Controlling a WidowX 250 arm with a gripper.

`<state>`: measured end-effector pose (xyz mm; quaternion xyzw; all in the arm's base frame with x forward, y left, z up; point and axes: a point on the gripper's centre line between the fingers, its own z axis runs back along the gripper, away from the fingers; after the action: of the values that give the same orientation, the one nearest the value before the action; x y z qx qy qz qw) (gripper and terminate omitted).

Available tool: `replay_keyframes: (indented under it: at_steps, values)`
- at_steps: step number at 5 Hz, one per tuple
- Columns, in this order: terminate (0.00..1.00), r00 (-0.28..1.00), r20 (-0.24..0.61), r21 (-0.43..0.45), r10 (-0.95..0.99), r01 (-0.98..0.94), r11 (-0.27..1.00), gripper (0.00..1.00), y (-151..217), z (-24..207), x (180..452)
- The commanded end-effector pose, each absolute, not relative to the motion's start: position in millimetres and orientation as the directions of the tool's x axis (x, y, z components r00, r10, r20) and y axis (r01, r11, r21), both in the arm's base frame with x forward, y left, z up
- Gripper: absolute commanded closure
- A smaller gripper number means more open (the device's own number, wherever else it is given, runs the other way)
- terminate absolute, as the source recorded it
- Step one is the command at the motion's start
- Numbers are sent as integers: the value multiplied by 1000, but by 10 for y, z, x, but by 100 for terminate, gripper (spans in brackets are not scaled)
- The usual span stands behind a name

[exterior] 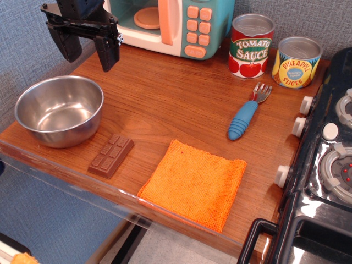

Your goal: Place the fork in front of the microwave.

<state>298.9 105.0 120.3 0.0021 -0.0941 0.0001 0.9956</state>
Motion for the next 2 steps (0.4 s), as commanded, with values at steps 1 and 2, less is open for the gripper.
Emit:
replay_keyframes:
  at_steps: [1, 2]
  values:
    - [0, 982, 187, 4, 0, -1, 1000, 0, 1050, 1203, 2989]
    - [0, 990, 141, 55, 19, -27, 998, 0, 930, 962, 3105]
